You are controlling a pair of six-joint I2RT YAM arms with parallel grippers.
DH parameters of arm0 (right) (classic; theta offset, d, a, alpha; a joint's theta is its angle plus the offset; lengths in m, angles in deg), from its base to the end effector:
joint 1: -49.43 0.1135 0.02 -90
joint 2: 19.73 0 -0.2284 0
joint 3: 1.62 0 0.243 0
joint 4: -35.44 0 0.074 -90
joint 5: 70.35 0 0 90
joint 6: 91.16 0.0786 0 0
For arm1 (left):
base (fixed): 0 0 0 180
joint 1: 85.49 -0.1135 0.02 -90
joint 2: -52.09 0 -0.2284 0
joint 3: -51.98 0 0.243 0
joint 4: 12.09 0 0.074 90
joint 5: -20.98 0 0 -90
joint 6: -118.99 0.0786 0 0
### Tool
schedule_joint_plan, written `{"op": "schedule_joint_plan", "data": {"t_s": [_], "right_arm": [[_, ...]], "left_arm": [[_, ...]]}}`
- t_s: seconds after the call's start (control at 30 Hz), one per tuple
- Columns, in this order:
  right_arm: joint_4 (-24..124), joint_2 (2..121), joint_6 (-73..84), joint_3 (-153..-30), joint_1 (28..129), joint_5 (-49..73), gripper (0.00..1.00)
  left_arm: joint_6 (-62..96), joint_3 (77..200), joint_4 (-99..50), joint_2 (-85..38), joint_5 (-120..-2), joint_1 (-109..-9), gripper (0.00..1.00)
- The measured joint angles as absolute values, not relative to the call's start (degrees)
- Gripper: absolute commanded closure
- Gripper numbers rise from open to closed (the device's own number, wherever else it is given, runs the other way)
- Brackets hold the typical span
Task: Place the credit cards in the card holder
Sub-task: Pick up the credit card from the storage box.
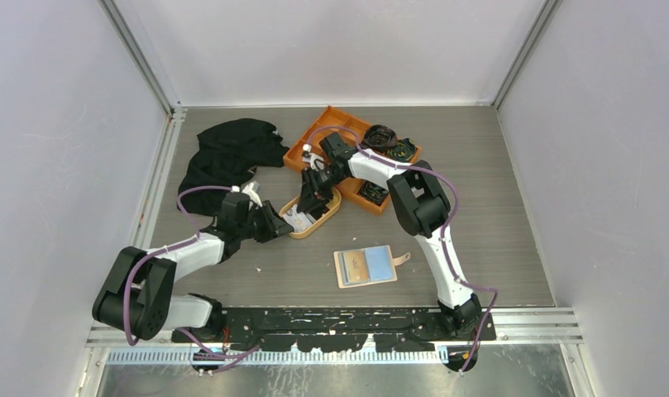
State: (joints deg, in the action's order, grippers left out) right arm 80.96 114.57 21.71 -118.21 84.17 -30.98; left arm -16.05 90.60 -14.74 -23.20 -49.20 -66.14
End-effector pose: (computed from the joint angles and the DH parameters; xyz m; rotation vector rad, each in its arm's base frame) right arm 0.3490 0.3159 0.0925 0.5886 -2.6867 -1.4462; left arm 0.2472 -0.1151 0.0955 -0.3392 2.3786 -0.9582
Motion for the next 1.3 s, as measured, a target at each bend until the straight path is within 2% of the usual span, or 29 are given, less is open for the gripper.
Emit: {"op": "schedule_joint_plan", "data": {"t_s": [0.53, 1.0, 1.3], "right_arm": [[79.8, 114.6, 22.7, -118.2, 84.1, -36.0, 0.69], [82.1, 114.6, 18.5, -118.6, 84.3, -31.4, 0.69], [78.9, 114.6, 22.5, -118.1, 85.4, -38.3, 0.71]], "left_arm": [[-16.0, 90.9, -15.1, -23.4, -48.7, -66.4, 0.70], [-15.7, 91.4, -15.6, -23.9, -48.5, -66.5, 0.70], [-15.6, 91.5, -15.3, -23.9, -48.4, -66.5, 0.71]]}}
